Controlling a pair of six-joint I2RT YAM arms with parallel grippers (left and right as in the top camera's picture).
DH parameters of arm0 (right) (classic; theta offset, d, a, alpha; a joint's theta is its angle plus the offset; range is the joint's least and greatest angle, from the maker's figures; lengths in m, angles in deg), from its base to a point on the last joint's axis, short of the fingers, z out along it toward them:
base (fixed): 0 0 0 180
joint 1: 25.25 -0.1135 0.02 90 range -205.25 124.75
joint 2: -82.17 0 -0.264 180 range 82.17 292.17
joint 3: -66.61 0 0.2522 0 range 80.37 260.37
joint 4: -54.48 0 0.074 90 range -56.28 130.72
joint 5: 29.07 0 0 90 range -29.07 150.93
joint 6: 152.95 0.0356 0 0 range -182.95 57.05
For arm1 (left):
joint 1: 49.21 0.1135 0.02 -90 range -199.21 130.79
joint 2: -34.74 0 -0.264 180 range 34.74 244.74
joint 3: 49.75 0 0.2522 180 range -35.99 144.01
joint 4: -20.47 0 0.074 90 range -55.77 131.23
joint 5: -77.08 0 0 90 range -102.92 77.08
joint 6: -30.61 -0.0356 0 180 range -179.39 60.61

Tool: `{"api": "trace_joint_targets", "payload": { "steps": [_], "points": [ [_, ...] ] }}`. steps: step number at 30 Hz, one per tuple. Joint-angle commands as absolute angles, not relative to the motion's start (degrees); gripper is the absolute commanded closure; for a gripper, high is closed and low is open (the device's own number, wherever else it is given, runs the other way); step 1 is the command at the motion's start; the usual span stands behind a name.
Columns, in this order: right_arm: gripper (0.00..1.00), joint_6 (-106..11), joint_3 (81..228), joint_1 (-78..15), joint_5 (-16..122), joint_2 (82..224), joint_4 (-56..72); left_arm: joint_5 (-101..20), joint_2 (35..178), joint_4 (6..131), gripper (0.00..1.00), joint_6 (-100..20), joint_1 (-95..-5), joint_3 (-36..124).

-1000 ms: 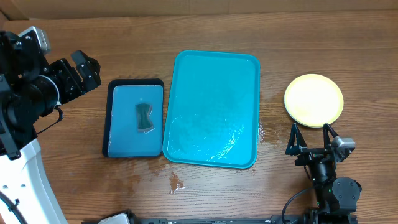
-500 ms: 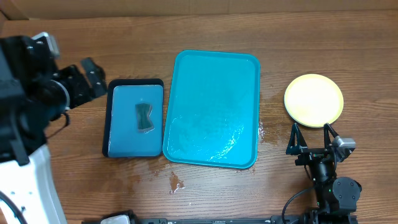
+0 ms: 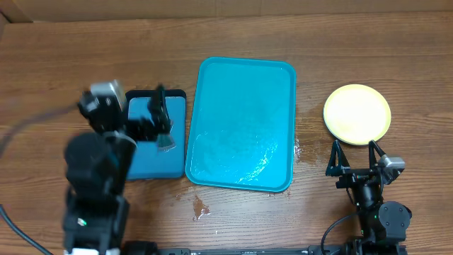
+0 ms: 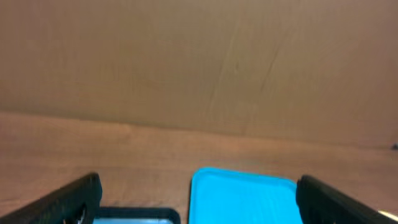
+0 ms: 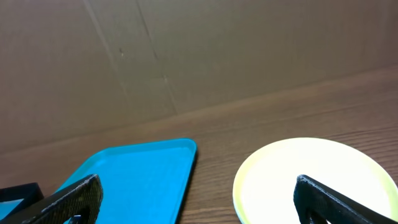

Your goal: Clean dirty plates on tray and stack at the side

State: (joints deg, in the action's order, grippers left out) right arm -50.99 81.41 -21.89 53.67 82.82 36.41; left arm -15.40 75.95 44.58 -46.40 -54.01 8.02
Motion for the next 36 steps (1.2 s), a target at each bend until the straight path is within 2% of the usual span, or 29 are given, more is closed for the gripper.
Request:
{"api": "trace_joint_targets", "payload": {
  "steps": [1,6,16,18,36],
  "points": [
    [0.0,-51.0,80.8,-21.7,53.3,82.4,36.7,-14.1,67.1,38.4,0.0,-49.3,-54.1,-2.9],
    [0.0,-51.0,80.8,-21.7,53.3,82.4,36.7,-14.2,54.5,31.8,0.0,-54.1,-53.3,-16.3],
    [0.0,-51.0,80.8,-21.7,53.3,82.4,36.7,-14.0,34.5,30.2,0.0,-57.3,-51.6,-33.3],
    [0.0,-51.0,80.8,-21.7,53.3,82.4,36.7,-14.4,35.0,28.4,0.0,-57.0,-51.6,-35.8],
    [0.0,-51.0,80.8,-21.7,53.3,82.4,36.7,-11.9,35.2,38.6,0.0,-58.6,-51.3,-35.7]
  ]
}}
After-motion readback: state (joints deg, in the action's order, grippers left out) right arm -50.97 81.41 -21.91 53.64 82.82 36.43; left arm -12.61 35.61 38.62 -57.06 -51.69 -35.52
